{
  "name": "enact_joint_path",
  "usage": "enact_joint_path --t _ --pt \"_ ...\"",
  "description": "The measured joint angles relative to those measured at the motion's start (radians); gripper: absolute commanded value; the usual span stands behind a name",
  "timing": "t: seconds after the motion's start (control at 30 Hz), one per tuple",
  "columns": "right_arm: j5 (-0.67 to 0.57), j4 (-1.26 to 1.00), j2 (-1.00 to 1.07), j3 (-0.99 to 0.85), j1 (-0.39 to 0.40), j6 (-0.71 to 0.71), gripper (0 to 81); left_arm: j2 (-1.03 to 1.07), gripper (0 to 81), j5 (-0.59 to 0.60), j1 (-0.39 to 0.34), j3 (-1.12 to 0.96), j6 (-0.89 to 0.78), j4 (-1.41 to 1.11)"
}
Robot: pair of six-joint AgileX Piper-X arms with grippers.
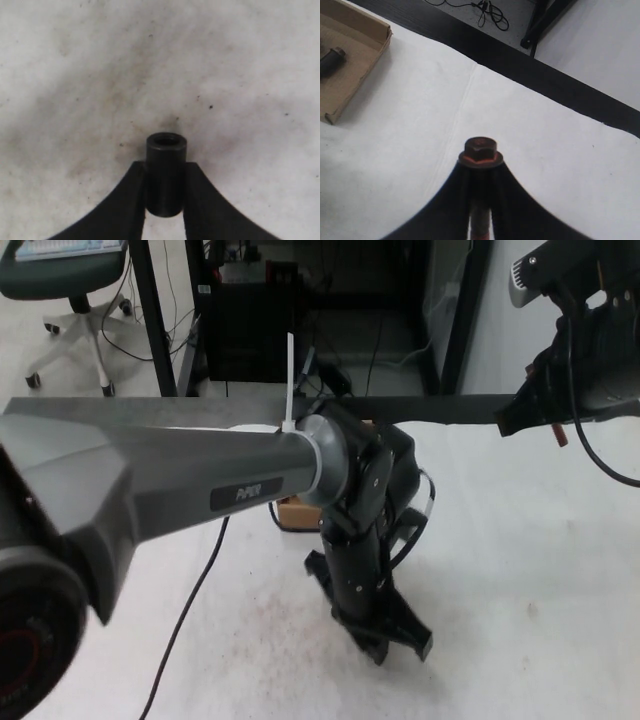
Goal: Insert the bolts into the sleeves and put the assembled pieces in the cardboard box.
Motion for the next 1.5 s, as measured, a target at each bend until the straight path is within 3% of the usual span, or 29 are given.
enact_joint_path --t 0.2,0.33,0.43,0.47,0.67,0.87,1.03,1.17,1.5 --pt "0.008 0.0 0.0 0.0 -0.042 0.032 1.7 -0.136 0.2 -0.055 0.019 0.002 0.086 -0.08" --pt "-0.029 0.0 0.0 0.0 -0.087 0.127 1.7 -0.321 0.2 -0.098 0.087 0.002 0.115 -0.164" --pt "-0.181 -0.003 0.0 0.0 -0.094 0.198 1.7 -0.422 0.2 -0.096 0.127 0.005 0.117 -0.2" --pt "-0.32 -0.008 0.0 0.0 -0.093 0.226 1.7 -0.458 0.2 -0.085 0.139 0.015 0.119 -0.215" --pt "-0.739 -0.168 0.0 0.0 -0.093 0.319 1.7 -0.701 0.2 0.059 0.209 0.188 0.122 -0.363" --pt "-1.008 -0.463 0.0 0.0 -0.093 0.505 1.7 -0.881 0.2 0.219 0.254 0.488 0.084 -0.579" --pt "-1.149 -0.763 0.0 0.0 -0.086 0.63 1.7 -0.936 0.2 0.33 0.267 0.833 -0.161 -1.123" --pt "-1.24 -0.885 0.0 0.0 -0.051 0.686 1.7 -0.882 0.2 0.332 0.267 1.034 -0.283 -1.65" --pt "-1.31 -0.937 0.0 0.0 0.16 0.634 1.7 -0.786 0.2 0.42 0.268 1.064 -0.305 -1.792"
